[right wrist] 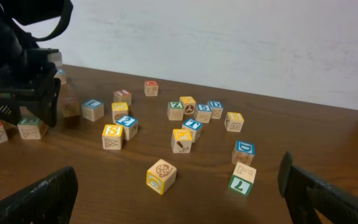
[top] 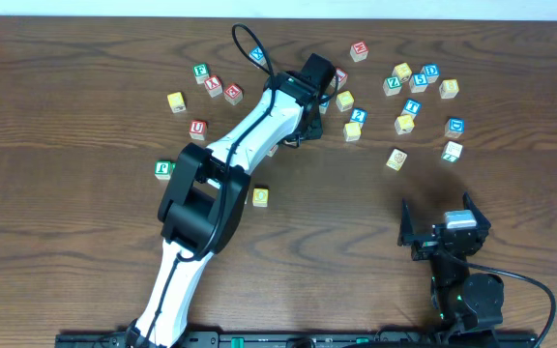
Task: Spell out ROBOT
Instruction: 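Lower the left gripper and grasp the green B block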
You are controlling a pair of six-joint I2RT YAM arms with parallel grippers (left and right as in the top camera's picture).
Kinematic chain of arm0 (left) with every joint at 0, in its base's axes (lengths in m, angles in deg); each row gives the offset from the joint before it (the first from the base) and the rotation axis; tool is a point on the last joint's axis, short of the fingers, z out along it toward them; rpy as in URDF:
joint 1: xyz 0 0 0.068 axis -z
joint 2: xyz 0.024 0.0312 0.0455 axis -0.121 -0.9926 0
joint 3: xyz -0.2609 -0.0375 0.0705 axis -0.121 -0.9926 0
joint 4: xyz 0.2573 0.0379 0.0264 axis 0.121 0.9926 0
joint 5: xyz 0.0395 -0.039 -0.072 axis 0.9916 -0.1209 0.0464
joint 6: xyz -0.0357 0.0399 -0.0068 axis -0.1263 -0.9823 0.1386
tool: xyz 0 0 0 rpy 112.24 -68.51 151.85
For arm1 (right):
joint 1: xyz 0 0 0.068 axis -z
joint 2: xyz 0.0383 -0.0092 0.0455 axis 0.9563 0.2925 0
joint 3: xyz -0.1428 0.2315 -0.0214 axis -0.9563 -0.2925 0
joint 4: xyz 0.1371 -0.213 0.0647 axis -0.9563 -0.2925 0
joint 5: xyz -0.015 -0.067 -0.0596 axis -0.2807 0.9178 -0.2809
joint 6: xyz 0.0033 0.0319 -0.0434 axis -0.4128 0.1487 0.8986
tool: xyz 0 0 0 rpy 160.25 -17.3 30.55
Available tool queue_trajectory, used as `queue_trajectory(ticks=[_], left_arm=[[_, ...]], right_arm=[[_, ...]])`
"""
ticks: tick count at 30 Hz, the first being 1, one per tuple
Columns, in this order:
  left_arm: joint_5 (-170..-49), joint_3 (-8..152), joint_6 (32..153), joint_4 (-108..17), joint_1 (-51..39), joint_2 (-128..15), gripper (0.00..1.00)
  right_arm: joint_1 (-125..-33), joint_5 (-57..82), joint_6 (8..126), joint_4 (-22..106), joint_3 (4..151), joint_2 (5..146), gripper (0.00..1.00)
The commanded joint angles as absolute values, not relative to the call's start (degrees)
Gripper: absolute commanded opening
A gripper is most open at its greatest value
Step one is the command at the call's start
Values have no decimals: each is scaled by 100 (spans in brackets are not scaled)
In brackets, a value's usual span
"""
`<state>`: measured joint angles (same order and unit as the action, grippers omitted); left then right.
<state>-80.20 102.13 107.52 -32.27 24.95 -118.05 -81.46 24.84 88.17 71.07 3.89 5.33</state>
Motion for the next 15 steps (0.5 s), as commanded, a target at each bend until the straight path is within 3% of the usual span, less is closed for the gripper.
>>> queue_trajectory(ticks=[1, 15], left_arm=[[-8011, 10215, 10859, -3194, 2501, -12068, 55], [-8005, 10217, 10855, -3237, 2495, -12092, 51]], right_arm=[[-8122, 2466, 8876, 7083, 385, 498, 99], [-8122, 2466, 8876, 7083, 385, 498, 99]])
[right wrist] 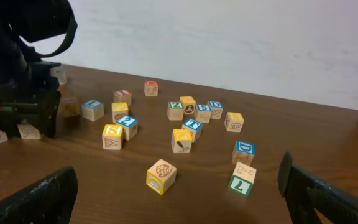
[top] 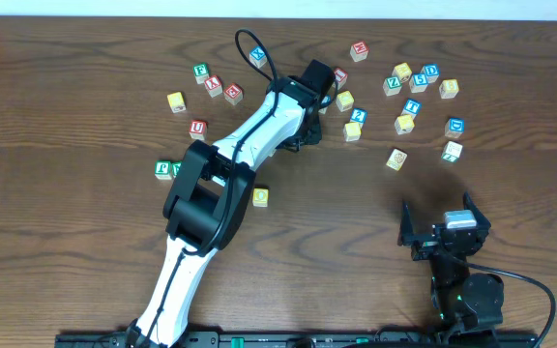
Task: Spell out ROBOT
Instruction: 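Lower the left gripper and grasp the green B block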
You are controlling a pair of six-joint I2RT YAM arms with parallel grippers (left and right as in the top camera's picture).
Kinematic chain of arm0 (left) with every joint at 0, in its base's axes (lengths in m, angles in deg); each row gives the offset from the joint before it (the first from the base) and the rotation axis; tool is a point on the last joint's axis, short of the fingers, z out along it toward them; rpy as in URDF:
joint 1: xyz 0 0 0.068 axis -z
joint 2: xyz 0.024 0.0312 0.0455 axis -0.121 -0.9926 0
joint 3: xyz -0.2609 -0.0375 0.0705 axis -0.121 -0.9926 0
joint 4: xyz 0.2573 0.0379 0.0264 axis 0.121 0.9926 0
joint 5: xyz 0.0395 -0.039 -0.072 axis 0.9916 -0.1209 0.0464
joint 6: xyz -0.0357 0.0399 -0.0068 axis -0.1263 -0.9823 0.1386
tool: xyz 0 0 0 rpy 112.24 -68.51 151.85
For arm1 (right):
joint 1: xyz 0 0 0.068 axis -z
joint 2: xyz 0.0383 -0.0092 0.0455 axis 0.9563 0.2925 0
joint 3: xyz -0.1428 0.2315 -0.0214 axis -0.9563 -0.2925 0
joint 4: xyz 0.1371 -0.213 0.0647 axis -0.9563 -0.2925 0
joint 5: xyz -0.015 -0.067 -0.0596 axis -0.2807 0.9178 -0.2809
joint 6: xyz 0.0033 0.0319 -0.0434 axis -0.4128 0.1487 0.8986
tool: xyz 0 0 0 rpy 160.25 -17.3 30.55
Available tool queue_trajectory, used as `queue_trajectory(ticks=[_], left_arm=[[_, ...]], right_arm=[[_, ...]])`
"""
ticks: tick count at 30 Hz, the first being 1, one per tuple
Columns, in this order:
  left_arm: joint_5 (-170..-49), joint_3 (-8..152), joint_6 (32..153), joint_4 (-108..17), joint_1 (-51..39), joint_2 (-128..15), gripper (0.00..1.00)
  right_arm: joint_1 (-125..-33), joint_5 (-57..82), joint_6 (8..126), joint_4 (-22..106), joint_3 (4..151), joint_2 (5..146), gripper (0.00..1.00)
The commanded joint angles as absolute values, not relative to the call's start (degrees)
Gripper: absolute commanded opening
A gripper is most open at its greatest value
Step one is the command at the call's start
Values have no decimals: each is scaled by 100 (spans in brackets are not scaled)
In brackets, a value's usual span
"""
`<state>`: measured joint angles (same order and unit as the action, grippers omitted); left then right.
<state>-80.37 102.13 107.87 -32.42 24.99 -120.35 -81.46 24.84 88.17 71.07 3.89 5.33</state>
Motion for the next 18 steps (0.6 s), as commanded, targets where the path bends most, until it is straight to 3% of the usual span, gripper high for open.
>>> queue_trajectory(ticks=[1, 12, 14, 18], left_arm=[[-8005, 10217, 10855, -3235, 2484, -12092, 51], [-8005, 10254, 10835, -3189, 2425, -12037, 51], [-8005, 10254, 10835, -3187, 2423, -12037, 41], [-8005, 10254, 10835, -3187, 2425, -12037, 34]], right_arm=[[-8122, 2466, 8876, 7083, 385, 498, 99], [-8122, 2469, 8876, 7083, 385, 498, 99], [-8122, 2466, 8876, 7083, 385, 498, 99], [-8122, 2466, 8876, 7083, 385, 498, 99]])
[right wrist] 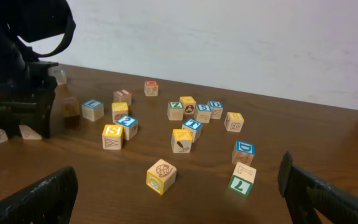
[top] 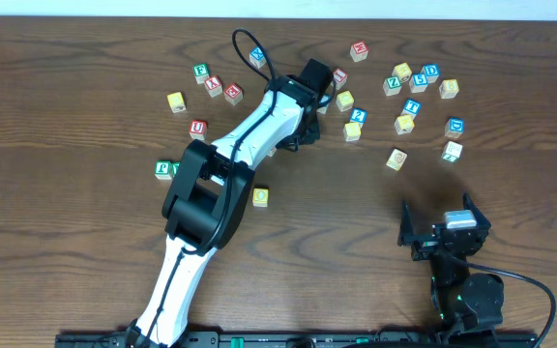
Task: Spell out ROBOT
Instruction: 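Lower the left gripper and grasp the green B block, then carry the B block toward the R and O blocks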
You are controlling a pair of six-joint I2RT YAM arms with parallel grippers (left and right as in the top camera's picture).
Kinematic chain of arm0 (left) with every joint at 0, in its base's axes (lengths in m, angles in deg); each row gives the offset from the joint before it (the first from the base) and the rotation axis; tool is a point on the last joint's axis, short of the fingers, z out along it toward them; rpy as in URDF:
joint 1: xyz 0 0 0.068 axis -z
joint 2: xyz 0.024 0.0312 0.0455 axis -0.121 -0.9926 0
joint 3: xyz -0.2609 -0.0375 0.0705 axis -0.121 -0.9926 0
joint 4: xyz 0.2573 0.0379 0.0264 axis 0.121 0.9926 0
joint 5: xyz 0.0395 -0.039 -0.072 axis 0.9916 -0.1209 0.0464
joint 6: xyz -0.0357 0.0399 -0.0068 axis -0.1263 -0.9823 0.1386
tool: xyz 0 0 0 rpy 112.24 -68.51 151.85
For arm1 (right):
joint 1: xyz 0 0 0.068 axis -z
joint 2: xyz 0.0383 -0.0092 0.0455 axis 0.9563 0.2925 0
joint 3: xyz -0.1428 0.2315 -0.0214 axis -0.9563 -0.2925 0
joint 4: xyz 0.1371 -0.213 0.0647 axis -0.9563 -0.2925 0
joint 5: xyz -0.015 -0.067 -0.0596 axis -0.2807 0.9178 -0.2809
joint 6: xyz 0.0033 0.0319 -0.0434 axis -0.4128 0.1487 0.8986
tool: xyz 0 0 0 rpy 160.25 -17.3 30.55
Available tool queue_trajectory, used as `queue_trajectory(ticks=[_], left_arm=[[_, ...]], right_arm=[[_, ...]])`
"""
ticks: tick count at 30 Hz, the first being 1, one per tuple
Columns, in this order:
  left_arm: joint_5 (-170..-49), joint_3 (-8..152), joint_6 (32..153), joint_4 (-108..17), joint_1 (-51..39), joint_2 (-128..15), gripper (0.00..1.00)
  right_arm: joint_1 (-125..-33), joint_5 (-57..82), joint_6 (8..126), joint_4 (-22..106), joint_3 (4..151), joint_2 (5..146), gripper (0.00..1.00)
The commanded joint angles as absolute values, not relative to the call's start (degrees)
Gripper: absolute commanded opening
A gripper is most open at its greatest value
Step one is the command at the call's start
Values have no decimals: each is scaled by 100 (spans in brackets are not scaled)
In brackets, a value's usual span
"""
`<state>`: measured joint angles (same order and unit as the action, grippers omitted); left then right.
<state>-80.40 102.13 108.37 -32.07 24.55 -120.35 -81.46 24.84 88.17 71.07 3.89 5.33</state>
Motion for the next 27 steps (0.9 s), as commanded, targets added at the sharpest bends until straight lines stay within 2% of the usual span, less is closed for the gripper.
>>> queue_trajectory(ticks=[1, 5, 11, 21, 22, 24, 25, 27], left_arm=[[-8005, 10254, 10835, -3187, 2425, -12037, 33], [-8005, 10254, 10835, -3187, 2425, -12037, 30], [-8007, 10256, 10804, -3102, 2423, -11998, 30], [-8005, 10265, 9283, -2768, 2436, -10726, 30], [-8005, 10265, 9217, -2628, 2436, -10531, 28], [-8005, 10265, 9220, -2341, 2436, -10262, 19], [-8007, 10265, 9222, -2092, 2438, -10079, 8], [-8005, 10263, 9220, -1692, 2482, -9819, 8]], right_arm=[[-8122, 2466, 8876, 7083, 385, 498, 99], [-8122, 2466, 8876, 7083, 385, 498, 99], [-8122, 2466, 8876, 7083, 385, 498, 99], [-8122, 2466, 8876, 7083, 385, 498, 99], [-8122, 2466, 8876, 7083, 385, 498, 99], [-8122, 2466, 8876, 7083, 385, 498, 99], [-8122, 2466, 8876, 7083, 385, 498, 99], [-8122, 2466, 8876, 7083, 385, 498, 99]])
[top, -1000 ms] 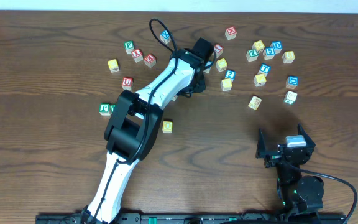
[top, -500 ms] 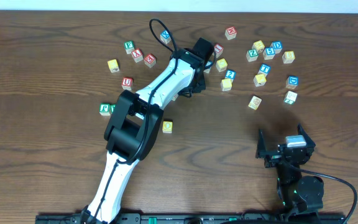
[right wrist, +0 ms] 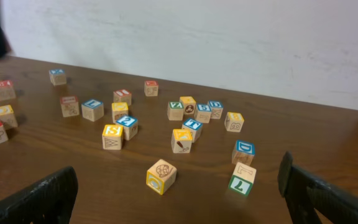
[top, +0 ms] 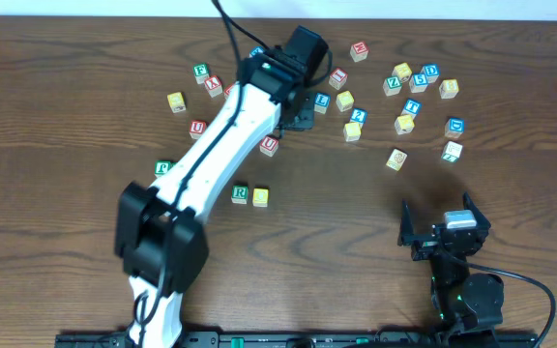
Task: Spell out ROBOT
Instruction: 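Carry the B block toward the R and O blocks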
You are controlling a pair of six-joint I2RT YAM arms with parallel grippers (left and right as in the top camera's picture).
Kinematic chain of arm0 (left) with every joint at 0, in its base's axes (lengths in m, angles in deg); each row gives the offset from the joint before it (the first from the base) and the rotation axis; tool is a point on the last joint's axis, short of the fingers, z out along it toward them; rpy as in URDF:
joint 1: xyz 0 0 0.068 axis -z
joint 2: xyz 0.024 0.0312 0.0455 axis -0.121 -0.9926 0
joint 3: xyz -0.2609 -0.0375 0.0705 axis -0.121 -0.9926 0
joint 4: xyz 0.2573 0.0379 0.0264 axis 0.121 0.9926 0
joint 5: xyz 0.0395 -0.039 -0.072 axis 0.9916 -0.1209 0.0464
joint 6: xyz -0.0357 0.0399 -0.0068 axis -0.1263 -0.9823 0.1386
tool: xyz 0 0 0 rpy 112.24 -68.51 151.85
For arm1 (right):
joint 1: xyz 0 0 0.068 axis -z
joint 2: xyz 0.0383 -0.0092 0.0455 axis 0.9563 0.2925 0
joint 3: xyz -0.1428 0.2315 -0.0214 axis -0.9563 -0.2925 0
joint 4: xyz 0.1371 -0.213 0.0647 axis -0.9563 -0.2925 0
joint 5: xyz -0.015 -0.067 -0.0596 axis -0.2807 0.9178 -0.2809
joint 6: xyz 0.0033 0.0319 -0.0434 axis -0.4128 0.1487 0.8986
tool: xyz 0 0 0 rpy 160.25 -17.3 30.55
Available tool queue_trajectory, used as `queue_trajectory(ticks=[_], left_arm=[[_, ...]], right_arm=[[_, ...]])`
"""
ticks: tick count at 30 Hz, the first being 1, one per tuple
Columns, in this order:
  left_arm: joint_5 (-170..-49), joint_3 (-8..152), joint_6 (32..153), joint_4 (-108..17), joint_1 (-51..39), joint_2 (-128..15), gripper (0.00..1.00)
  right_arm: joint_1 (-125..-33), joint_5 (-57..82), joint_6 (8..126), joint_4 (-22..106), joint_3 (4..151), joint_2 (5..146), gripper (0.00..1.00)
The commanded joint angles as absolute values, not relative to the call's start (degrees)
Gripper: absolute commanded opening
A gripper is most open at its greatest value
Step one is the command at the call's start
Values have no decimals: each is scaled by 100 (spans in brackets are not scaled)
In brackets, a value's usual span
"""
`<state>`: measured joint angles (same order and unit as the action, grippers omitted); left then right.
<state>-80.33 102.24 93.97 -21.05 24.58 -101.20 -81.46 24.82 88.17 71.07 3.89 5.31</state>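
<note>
Lettered wooden blocks lie scattered over the far half of the table (top: 85, 242). A green R block (top: 241, 194) and a yellow O block (top: 260, 196) sit side by side near the middle. My left gripper (top: 298, 113) hangs over the blocks at the back, next to a blue block (top: 322, 100); its jaws are too dark to read. My right gripper (right wrist: 178, 194) rests low at the near right, open, with nothing between its fingers (right wrist: 33, 196). It also shows in the overhead view (top: 443, 222).
A loose cluster of blocks lies far right, among them a yellow picture block (right wrist: 161, 176), a green-faced block (right wrist: 242, 179) and a blue D block (right wrist: 243, 152). More blocks lie far left (top: 200, 71). A red block (top: 270, 145) sits beside the left arm.
The left arm has swung left and its gripper now sits farther back; it has left the right wrist view. The green R block beside the yellow O block is now uncovered. The right arm is still.
At all three earlier moments the left gripper was low among the blocks at the back middle, shifting only slightly, with its arm covering the spot beside the O block. Now it sits farther back and several blocks there are in plain view. The right gripper stayed open throughout.
</note>
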Motion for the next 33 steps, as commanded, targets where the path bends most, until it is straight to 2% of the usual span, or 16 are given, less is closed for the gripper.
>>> queue_trajectory(ticks=[1, 5, 10, 16, 20, 25, 33], left_arm=[[-8005, 10261, 9217, -1480, 2510, -9716, 8], [-7939, 10057, 9108, -964, 2713, -9336, 8], [-7561, 9148, 9158, -1045, 3146, -8741, 8], [-7362, 6949, 9788, -2538, 3579, -7688, 8], [-7406, 6058, 10516, -3592, 3590, -7307, 8], [-7401, 5837, 10726, -4352, 3590, -7443, 8], [-7380, 5832, 10684, -4593, 3590, -8234, 8]], right_arm=[[-8122, 2466, 8876, 7083, 385, 498, 99], [-8122, 2466, 8876, 7083, 385, 498, 99], [-8122, 2466, 8876, 7083, 385, 498, 99], [-8122, 2466, 8876, 7083, 385, 498, 99], [-8122, 2466, 8876, 7083, 385, 498, 99], [-8122, 2466, 8876, 7083, 385, 498, 99], [-8122, 2466, 8876, 7083, 385, 498, 99]])
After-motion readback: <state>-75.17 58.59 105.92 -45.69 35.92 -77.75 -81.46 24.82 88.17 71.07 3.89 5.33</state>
